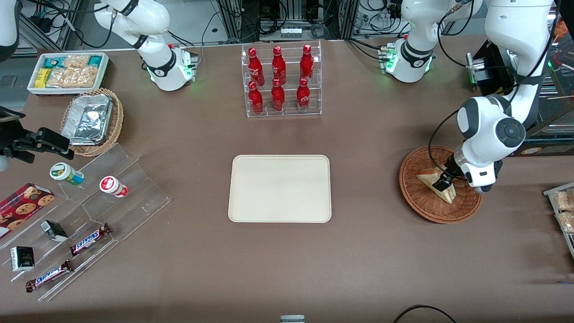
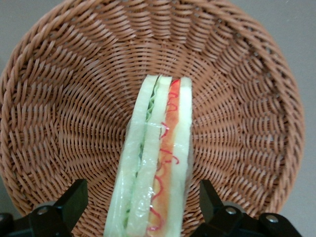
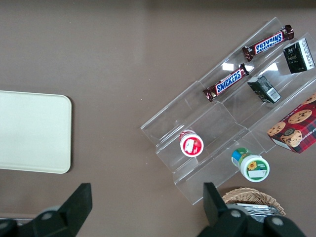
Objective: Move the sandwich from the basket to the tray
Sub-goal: 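Lower the open left gripper and close it on the sandwich's crust edge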
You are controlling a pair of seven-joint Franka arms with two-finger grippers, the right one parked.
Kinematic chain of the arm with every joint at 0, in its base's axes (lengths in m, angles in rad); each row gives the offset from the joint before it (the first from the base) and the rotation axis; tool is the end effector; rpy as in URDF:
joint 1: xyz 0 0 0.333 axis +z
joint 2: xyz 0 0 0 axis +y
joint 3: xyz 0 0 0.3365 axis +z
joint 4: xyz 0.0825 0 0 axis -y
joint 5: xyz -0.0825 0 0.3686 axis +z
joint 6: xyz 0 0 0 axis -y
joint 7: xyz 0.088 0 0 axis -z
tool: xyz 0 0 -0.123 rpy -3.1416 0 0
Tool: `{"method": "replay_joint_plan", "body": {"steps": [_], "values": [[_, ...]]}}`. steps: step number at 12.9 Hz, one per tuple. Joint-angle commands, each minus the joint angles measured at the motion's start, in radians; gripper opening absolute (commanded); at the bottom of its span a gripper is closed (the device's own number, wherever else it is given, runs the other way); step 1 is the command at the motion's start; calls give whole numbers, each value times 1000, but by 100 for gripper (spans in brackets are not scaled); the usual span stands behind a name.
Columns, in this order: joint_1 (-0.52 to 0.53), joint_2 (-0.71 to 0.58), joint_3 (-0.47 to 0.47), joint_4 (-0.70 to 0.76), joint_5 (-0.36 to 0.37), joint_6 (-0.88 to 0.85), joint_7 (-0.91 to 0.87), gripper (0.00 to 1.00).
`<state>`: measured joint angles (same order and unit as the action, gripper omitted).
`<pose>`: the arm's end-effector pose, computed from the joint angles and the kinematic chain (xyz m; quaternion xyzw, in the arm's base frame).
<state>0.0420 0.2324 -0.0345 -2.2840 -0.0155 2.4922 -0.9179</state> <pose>0.5254 0.0038 0.2658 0.8918 0.4523 -0.0146 0.0024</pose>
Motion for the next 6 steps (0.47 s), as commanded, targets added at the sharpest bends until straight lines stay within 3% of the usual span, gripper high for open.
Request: {"method": "replay_joint_plan", "body": {"steps": [1,2,3,5,6], "values": [[-10,2,4,-28,9,30,-18,100],[-11,2,4,-29,8,36,-19,100],[-11,2,4,-26,8,36,-21,92],[-8,-4,4,-17,6,31,-32,19],[-10,-5,4,-5,6,28,-30,3]]}}
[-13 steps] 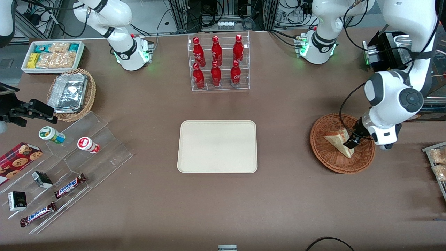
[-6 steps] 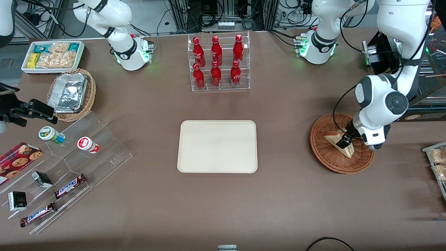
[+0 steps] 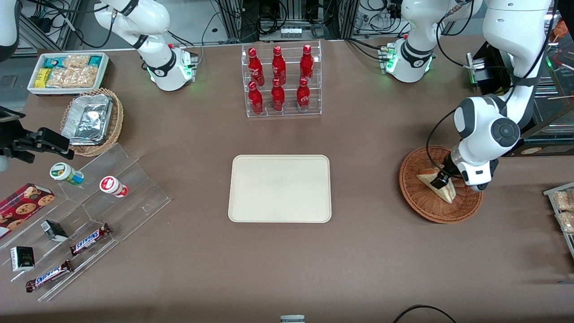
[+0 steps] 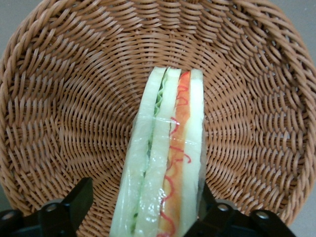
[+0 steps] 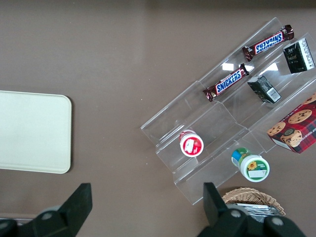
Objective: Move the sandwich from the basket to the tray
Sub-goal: 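Lower the open left gripper and close it on the sandwich's crust edge, then lift the sandwich out of the basket and carry it toward the tray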
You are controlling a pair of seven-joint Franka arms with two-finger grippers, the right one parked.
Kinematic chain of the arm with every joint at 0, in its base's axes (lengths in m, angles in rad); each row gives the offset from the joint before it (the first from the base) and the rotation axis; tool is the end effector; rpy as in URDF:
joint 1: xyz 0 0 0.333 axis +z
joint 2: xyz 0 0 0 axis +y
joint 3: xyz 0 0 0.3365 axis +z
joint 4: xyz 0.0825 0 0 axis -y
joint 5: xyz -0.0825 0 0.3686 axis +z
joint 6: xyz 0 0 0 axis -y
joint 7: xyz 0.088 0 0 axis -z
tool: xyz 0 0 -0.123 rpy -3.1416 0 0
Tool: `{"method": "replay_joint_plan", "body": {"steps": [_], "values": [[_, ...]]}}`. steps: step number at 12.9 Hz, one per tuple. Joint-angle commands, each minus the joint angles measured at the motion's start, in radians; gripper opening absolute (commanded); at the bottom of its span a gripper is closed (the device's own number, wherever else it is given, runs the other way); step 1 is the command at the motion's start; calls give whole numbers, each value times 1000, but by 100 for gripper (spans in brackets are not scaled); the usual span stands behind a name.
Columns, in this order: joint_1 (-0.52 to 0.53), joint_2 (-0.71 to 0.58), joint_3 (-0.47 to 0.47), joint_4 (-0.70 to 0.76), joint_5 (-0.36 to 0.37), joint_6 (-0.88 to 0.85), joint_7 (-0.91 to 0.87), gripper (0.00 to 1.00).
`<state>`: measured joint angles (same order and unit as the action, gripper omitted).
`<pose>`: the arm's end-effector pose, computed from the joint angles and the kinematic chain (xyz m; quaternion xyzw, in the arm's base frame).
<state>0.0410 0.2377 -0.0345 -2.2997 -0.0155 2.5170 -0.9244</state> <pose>0.5222 0.0033 0.2594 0.8905 0.4548 -0.0129 0.0032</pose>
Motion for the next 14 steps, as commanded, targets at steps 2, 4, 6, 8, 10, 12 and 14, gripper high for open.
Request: {"method": "replay_joint_plan", "body": {"steps": [2,4,6,8,10,12,14], "values": [[-13,-27,4,38,8,-35,-16,0],[-23,-58,2,86,9,-136,-8,0],[-49,-96,4,146,22,-261,-7,0],[-67,-155,-7,218,71,-442,-4,0],[-122,-182,-31,340,72,-623,4,0],[-209,-176,-45,454,71,-733,4,0],[-289,-172,-47,512,69,-747,15,0]]}}
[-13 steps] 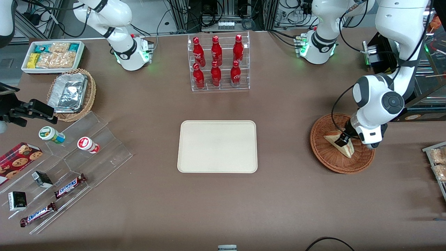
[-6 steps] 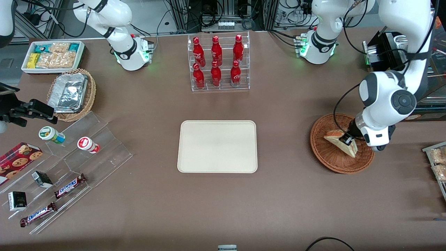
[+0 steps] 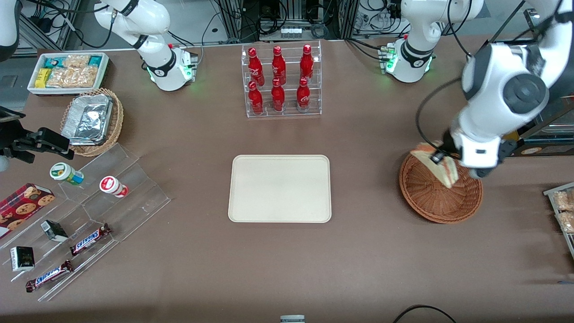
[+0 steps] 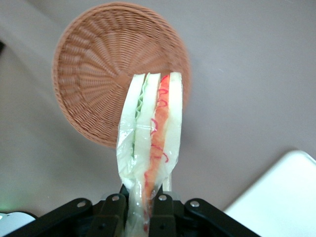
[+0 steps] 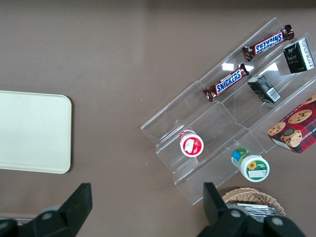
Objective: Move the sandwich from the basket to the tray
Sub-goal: 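Lift the sandwich out of the basket and carry it toward the tray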
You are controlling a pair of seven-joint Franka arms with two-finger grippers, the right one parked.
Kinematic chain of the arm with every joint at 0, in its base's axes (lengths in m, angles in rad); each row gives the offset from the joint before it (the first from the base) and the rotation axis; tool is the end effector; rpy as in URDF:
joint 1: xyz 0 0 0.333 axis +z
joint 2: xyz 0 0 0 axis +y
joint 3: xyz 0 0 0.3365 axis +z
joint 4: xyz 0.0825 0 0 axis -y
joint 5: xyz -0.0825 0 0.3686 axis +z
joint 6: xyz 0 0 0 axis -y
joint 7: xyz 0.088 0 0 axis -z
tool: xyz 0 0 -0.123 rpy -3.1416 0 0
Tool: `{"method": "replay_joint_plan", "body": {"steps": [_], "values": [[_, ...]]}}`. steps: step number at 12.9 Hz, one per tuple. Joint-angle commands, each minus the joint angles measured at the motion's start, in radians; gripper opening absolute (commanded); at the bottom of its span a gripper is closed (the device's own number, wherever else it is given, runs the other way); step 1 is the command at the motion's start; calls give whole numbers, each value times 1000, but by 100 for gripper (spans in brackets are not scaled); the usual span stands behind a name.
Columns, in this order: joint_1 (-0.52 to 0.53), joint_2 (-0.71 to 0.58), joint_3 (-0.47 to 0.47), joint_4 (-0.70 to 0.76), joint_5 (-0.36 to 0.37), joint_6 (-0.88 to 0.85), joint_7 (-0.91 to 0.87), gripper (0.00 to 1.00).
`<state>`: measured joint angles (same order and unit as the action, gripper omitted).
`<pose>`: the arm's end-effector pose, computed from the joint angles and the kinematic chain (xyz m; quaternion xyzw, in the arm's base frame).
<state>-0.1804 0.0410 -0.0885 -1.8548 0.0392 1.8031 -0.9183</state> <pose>0.5296 -0.1413 0.4958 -0.9483 -0.3135 0.0288 0.0400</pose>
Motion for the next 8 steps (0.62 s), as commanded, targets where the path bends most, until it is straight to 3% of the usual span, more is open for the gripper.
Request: {"method": "replay_joint_plan", "body": {"steps": [1,4,8], "values": [[-118,28,7,77,14,-36,36,0],[-216,57,3,83,13,-24,68,0],[-344,229,3,207,14,-19,79,0]]}}
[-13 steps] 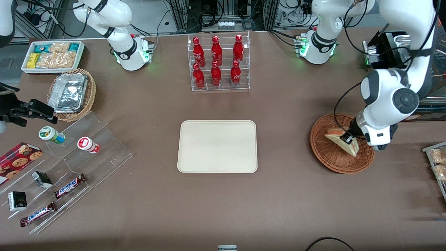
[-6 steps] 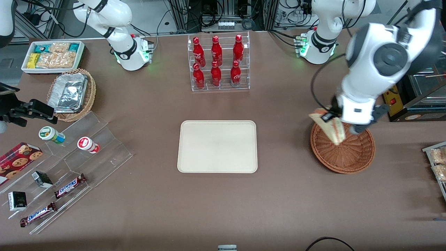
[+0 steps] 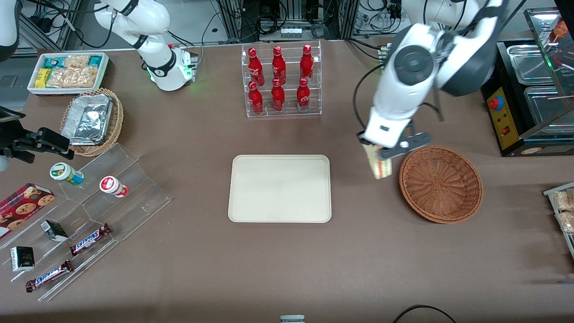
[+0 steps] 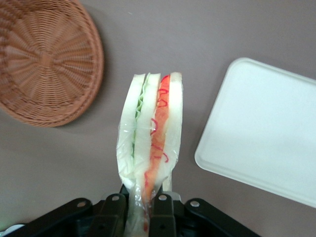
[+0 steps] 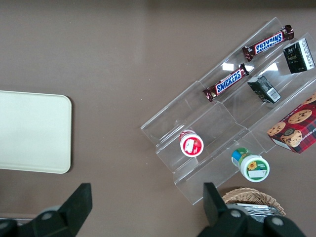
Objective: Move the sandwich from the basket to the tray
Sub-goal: 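Lift the sandwich out of the basket and carry it toward the tray, then lower the sandwich onto the tray and open the left gripper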
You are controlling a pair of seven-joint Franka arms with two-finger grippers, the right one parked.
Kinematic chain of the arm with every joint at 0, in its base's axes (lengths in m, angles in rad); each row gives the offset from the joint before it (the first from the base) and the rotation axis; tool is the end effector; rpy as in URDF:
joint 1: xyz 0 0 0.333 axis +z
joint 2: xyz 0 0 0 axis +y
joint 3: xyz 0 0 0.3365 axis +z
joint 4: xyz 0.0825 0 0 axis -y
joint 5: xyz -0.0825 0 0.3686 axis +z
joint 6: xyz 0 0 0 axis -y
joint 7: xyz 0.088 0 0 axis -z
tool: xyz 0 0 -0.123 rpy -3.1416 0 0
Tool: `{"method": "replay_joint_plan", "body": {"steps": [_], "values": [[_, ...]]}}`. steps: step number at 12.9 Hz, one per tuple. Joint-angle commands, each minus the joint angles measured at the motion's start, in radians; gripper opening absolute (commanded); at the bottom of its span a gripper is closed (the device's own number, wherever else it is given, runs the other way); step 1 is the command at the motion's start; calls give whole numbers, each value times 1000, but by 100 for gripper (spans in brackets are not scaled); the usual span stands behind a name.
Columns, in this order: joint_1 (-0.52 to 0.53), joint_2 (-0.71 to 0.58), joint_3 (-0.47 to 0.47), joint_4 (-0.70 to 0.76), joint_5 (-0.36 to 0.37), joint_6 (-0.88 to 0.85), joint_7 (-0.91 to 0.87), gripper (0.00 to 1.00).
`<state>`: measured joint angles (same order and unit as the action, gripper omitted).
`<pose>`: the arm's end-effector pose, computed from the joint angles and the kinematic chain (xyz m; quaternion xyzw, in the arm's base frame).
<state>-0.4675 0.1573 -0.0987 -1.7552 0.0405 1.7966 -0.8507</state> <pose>0.4951 -0.3065 0.4747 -0.9890 -0.1361 0.0360 0.0463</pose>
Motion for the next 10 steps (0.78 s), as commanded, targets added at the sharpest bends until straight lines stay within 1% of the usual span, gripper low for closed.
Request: {"method": "replay_joint_plan", "body": {"steps": [1,3,6,8,10], "values": [[-83,154,13,131,13,-10,7,0],[-143,224,13,149,9,53,1,0],[-198,298,14,151,15,177,-5,0],[-215,346,14,160,15,254,-5,0],[-235,418,16,200,19,290,-7,0]]}}
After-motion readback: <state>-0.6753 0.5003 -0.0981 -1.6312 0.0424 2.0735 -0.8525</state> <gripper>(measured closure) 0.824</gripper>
